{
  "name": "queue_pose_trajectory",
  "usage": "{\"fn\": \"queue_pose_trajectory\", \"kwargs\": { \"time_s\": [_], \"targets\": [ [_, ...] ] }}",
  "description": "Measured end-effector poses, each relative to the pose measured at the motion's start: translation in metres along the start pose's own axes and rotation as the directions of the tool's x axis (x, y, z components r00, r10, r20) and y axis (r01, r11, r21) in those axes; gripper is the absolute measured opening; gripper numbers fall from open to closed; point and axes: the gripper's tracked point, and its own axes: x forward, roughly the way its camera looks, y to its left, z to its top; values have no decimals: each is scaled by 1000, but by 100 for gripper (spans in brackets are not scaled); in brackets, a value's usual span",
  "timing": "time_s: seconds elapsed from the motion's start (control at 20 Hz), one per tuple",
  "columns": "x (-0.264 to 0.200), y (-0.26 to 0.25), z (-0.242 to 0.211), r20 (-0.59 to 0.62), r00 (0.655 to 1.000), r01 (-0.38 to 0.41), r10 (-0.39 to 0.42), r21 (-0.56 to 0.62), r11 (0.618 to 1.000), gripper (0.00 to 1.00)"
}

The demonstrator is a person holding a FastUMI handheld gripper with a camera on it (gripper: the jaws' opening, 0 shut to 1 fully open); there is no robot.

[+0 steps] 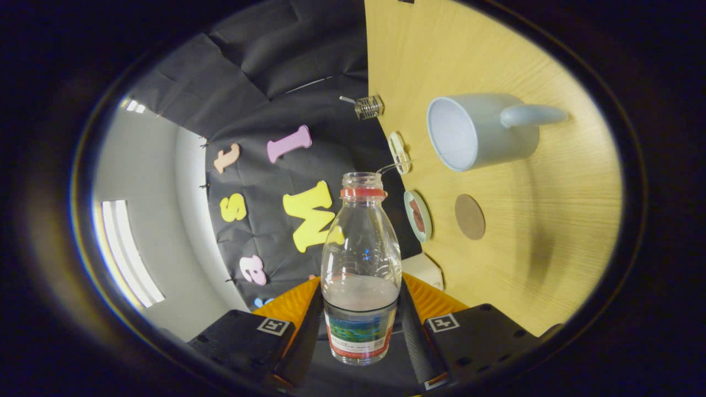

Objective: Take the bottle from table, then pour the juice into the cup, finally place the bottle on the coaster

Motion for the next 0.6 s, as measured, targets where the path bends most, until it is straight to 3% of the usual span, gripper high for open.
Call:
{"fn": "queue_pose_trajectory", "kwargs": {
  "time_s": [0.6],
  "targets": [
    [1, 2, 3, -15, 1000, -19, 20, 54, 998, 75]
  ]
}}
